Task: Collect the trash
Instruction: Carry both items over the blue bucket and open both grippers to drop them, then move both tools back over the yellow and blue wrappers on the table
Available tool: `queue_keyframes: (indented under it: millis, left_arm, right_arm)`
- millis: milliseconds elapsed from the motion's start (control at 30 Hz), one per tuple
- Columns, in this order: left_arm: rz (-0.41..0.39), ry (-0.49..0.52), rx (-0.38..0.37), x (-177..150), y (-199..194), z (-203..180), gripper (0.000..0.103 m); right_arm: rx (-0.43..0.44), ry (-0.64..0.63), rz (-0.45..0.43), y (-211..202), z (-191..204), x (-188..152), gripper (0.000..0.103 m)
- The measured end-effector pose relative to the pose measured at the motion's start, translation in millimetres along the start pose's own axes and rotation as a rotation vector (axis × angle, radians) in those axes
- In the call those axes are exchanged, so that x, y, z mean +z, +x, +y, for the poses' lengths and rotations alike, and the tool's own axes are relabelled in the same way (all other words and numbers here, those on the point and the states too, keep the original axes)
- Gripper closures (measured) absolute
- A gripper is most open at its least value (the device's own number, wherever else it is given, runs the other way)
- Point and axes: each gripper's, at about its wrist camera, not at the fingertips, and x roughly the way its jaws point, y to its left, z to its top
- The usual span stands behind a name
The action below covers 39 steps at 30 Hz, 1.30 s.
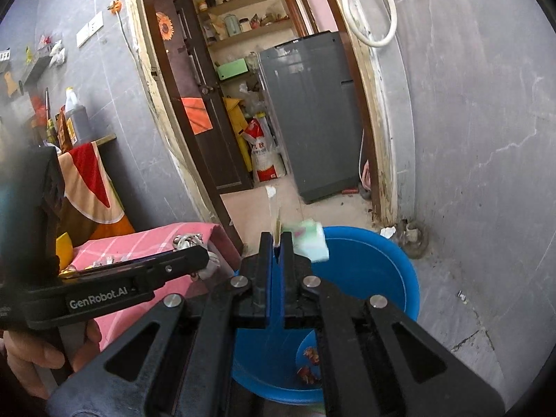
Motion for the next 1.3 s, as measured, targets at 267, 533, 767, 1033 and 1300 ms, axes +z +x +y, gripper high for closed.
queue_keyframes:
  millis: [267,533,767,1033,1300]
  left_arm:
    - [-0.025,0.016,0.020,0,-9,3,0.058]
    - [-0.165,0.032,0.092,-2,-46,15,0.043]
    - [-0.314,0.004,0.172,-7,-93,39,0.024]
    - [-0.485,-0.003,0.299,-31,-155,67,0.002]
    - [-0.575,-0.055,0.383,-52,-201,98,0.002]
  right_arm:
    - [-0.004,-0.008,-0.002,0,3,1,0.088]
    - [-0.010,-0.037,-0.050,-6,15,6,0.065]
    - [0.025,-0.075,-0.161,-21,43,10,0.041]
    - [0.068,-0.088,-0.269,-35,81,12,0.006]
    - [0.119,-0.166,-0.408,-54,129,3,0.000]
